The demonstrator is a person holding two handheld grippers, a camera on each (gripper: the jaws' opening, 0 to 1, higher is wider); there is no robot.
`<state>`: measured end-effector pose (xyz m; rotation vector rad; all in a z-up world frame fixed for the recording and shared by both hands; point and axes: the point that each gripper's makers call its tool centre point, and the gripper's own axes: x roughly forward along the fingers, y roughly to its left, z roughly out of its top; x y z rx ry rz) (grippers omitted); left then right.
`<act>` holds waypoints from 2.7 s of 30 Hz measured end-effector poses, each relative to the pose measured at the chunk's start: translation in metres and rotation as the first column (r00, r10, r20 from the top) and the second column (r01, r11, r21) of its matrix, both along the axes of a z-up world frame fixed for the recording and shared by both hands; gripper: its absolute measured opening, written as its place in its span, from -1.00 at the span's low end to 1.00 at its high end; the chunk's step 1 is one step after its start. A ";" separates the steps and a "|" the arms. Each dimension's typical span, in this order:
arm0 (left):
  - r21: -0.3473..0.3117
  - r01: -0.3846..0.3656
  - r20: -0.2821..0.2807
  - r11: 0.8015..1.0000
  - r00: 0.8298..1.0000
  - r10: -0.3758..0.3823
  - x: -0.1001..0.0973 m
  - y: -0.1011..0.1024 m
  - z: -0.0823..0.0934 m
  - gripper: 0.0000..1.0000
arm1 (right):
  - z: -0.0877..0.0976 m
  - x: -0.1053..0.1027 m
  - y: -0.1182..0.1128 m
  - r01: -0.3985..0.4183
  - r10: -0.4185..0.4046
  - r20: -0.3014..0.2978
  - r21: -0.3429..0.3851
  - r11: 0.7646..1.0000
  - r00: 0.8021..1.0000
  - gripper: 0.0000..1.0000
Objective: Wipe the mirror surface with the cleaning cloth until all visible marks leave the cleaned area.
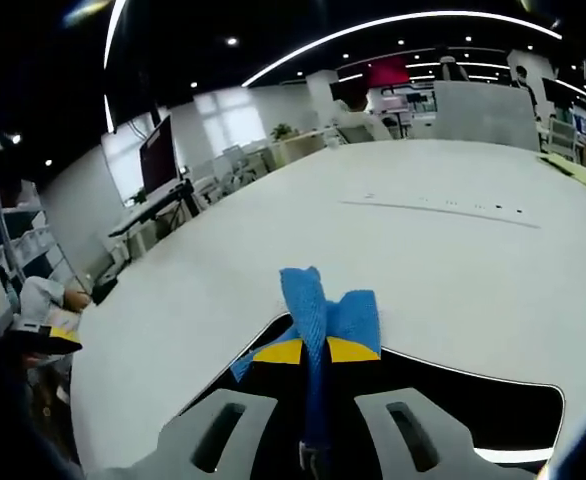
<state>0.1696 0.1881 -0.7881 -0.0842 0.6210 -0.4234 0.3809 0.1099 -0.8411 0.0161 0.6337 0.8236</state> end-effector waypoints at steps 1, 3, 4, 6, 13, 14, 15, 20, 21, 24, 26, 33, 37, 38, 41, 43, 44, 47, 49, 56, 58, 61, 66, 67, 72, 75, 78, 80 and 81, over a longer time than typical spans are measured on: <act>-0.001 -0.001 -0.001 1.000 1.000 0.001 0.000 0.000 0.000 0.91 | 0.000 0.000 0.001 -0.004 0.004 0.000 0.000 1.000 1.000 -0.95; -0.002 -0.003 -0.001 1.000 1.000 0.003 0.000 0.001 0.000 0.91 | 0.000 0.000 0.003 -0.008 0.008 0.000 -0.001 1.000 1.000 -0.95; -0.003 -0.003 0.000 1.000 1.000 0.003 0.000 0.001 0.000 0.91 | 0.000 0.000 0.004 -0.010 0.010 0.000 -0.001 1.000 1.000 -0.95; -0.003 -0.003 -0.001 1.000 1.000 0.003 0.000 0.002 -0.001 0.91 | -0.001 0.000 0.005 -0.012 0.012 0.000 -0.001 1.000 1.000 -0.95; -0.005 -0.001 0.002 1.000 1.000 0.001 0.002 0.001 0.000 0.91 | -0.001 -0.001 0.009 -0.041 0.041 0.022 -0.006 0.999 0.999 -0.95; -0.005 -0.001 0.001 1.000 1.000 0.001 0.001 0.001 0.000 0.91 | -0.001 0.000 0.009 -0.040 0.040 0.022 -0.001 0.999 0.999 -0.95; -0.005 -0.001 0.001 1.000 1.000 0.001 0.001 0.002 0.000 0.91 | -0.002 0.000 0.009 -0.040 0.040 0.021 0.002 0.999 0.999 -0.95; -0.005 0.003 0.003 1.000 1.000 -0.003 0.002 0.001 0.000 0.91 | -0.001 0.000 0.009 -0.040 0.040 0.024 -0.006 0.999 0.999 -0.95; -0.004 0.003 0.004 1.000 1.000 -0.003 0.002 0.001 0.001 0.91 | -0.002 0.001 0.009 -0.041 0.041 0.024 -0.006 0.999 0.999 -0.95; -0.004 0.002 0.005 1.000 1.000 -0.002 0.002 0.002 0.002 0.92 | -0.001 0.000 0.009 -0.041 0.041 0.026 -0.008 0.999 0.999 -0.95; -0.001 0.001 0.006 1.000 1.000 -0.001 0.001 0.003 0.002 0.92 | -0.001 0.000 0.009 -0.040 0.040 0.025 -0.008 0.999 0.999 -0.95; 0.001 -0.004 0.009 1.000 1.000 0.004 0.001 0.005 0.003 0.92 | 0.000 -0.007 0.009 -0.042 0.043 0.019 -0.004 0.999 0.999 -0.95; 0.001 -0.004 0.013 1.000 1.000 0.004 0.002 0.005 0.005 0.92 | -0.001 -0.011 0.008 -0.048 0.048 0.016 0.001 0.999 0.999 -0.95; 0.002 -0.003 0.014 1.000 1.000 0.003 0.001 0.005 0.006 0.92 | -0.001 -0.012 0.008 -0.048 0.048 0.016 0.002 0.999 0.999 -0.95; 0.002 -0.002 0.018 1.000 1.000 0.002 0.001 0.004 0.007 0.92 | -0.001 -0.018 0.008 -0.053 0.053 0.012 0.005 0.999 0.999 -0.95; 0.005 0.000 0.019 1.000 1.000 0.000 0.001 0.004 0.008 0.91 | -0.001 -0.022 0.008 -0.062 0.062 0.012 0.004 0.998 0.998 -0.95; 0.005 0.000 0.019 1.000 1.000 0.000 0.001 0.004 0.008 0.91 | -0.001 -0.024 0.008 -0.064 0.064 0.011 0.005 0.998 0.998 -0.95; 0.000 0.000 0.023 1.000 1.000 0.000 0.000 0.003 0.009 0.92 | -0.002 -0.030 0.007 -0.075 0.075 0.009 0.008 0.997 0.997 -0.95; 0.001 0.005 0.026 1.000 1.000 -0.005 0.000 0.002 0.011 0.92 | -0.002 -0.035 0.006 -0.081 0.081 0.008 0.011 0.997 0.997 -0.95; 0.001 0.008 0.042 1.000 0.999 -0.008 0.000 0.000 0.017 0.92 | -0.002 -0.049 0.006 -0.092 0.092 0.002 0.020 0.996 0.996 -0.95; 0.003 0.007 0.044 1.000 0.999 -0.008 -0.001 0.000 0.018 0.92 | -0.002 -0.053 0.006 -0.096 0.096 0.001 0.021 0.995 0.995 -0.95; 0.004 0.008 0.048 1.000 0.999 -0.008 -0.001 -0.001 0.019 0.92 | -0.002 -0.058 0.007 -0.103 0.103 -0.002 0.022 0.994 0.995 -0.95; 0.008 0.014 0.051 1.000 0.999 -0.014 -0.003 -0.003 0.020 0.91 | -0.002 -0.066 0.007 -0.113 0.113 -0.005 0.024 0.993 0.994 -0.95; 0.007 0.015 0.051 1.000 0.999 -0.015 -0.003 -0.003 0.020 0.91 | -0.002 -0.067 0.008 -0.116 0.116 -0.006 0.025 0.993 0.993 -0.95; 0.008 0.016 0.054 1.000 0.998 -0.017 -0.003 -0.004 0.021 0.91 | 0.000 -0.076 0.009 -0.131 0.131 -0.008 0.030 0.991 0.991 -0.95; 0.007 0.017 0.056 1.000 0.998 -0.017 -0.003 -0.004 0.021 0.91 | 0.000 -0.079 0.009 -0.137 0.138 -0.009 0.035 0.990 0.990 -0.95; 0.009 0.019 0.056 1.000 0.998 -0.019 -0.004 -0.005 0.022 0.91 | 0.001 -0.086 0.011 -0.147 0.147 -0.008 0.038 0.988 0.989 -0.95; 0.009 0.019 0.056 1.000 0.998 -0.019 -0.004 -0.005 0.022 0.91 | 0.001 -0.088 0.011 -0.151 0.152 -0.009 0.042 0.988 0.988 -0.95; 0.008 0.019 0.057 1.000 0.998 -0.019 -0.004 -0.005 0.022 0.91 | 0.000 -0.089 0.011 -0.154 0.154 -0.007 0.044 0.987 0.988 -0.95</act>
